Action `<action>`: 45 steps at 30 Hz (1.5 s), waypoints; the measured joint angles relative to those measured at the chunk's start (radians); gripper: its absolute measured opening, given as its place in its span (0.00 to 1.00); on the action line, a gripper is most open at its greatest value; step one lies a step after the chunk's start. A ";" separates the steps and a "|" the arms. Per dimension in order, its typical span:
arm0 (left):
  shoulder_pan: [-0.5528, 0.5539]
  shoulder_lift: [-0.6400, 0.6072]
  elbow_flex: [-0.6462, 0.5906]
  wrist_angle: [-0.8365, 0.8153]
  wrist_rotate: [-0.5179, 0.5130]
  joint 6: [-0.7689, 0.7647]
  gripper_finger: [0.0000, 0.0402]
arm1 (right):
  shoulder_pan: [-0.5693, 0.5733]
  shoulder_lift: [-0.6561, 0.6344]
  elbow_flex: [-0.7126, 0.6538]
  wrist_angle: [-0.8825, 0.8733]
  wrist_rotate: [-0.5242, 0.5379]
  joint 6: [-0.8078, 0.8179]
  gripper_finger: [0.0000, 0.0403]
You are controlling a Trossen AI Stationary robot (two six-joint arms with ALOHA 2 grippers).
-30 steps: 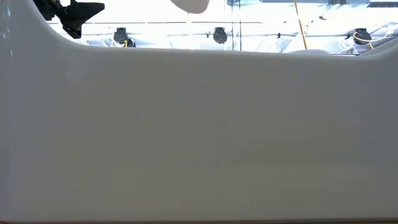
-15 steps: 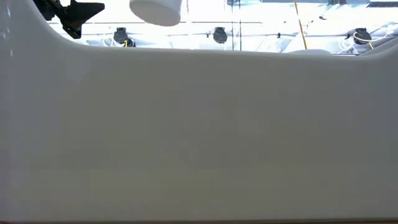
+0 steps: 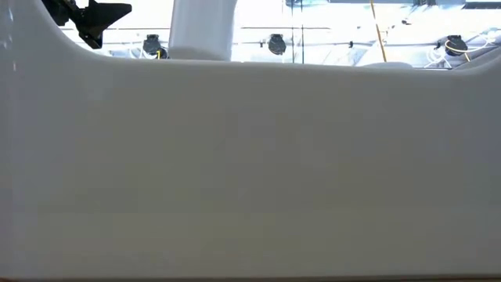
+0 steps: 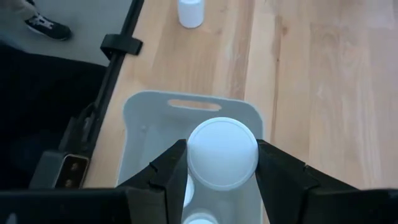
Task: Pick and place pill bottles into a basket
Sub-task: Put the white pill bottle into the gray bin
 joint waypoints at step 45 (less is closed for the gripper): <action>0.000 0.000 0.000 0.000 -0.001 0.007 0.67 | -0.056 0.000 -0.324 0.250 -0.074 0.119 0.37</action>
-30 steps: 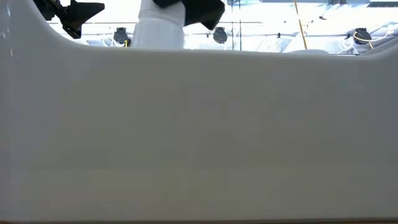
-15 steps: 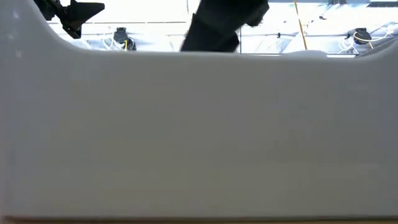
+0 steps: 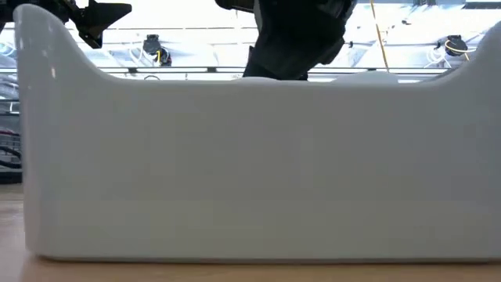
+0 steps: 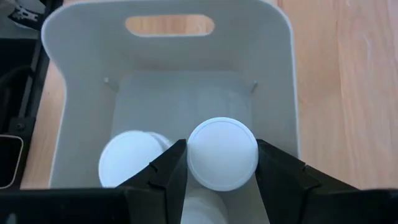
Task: Pick and place pill bottles into a basket
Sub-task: Put the white pill bottle into the gray bin
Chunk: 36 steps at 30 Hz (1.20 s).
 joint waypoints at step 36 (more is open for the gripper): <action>0.000 0.000 0.000 -0.002 0.000 -0.007 0.67 | 0.007 0.016 -0.009 0.091 -0.025 -0.052 0.46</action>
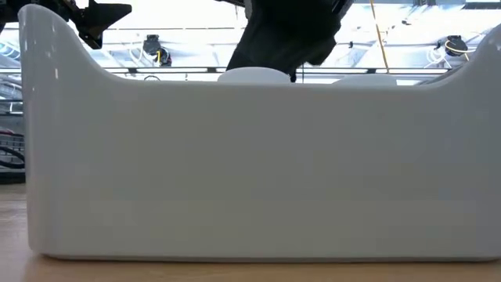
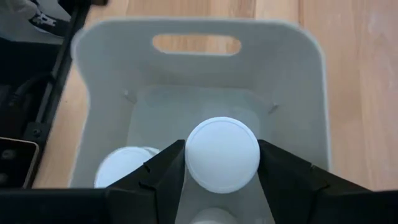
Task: Pick and place pill bottles into a basket
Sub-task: Put the white pill bottle into the gray bin
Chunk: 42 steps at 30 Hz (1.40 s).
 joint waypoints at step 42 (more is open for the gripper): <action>-0.152 0.166 0.000 0.162 0.170 -0.416 0.67 | 0.113 -0.337 -0.029 0.078 0.660 -0.160 0.46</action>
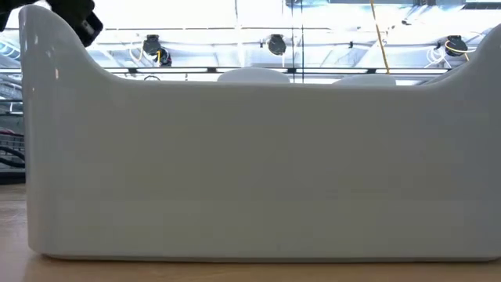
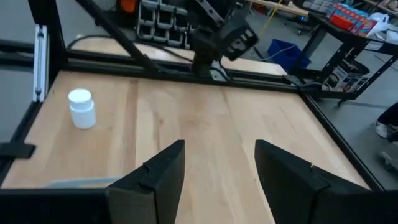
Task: Pick and place pill bottles into a basket
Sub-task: Put the white pill bottle into the gray bin
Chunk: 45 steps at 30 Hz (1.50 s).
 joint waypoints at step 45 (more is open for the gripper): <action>-0.641 1.074 0.948 -1.320 -0.454 -1.361 0.67 | 0.000 -0.629 -0.979 1.202 -0.112 -0.176 0.46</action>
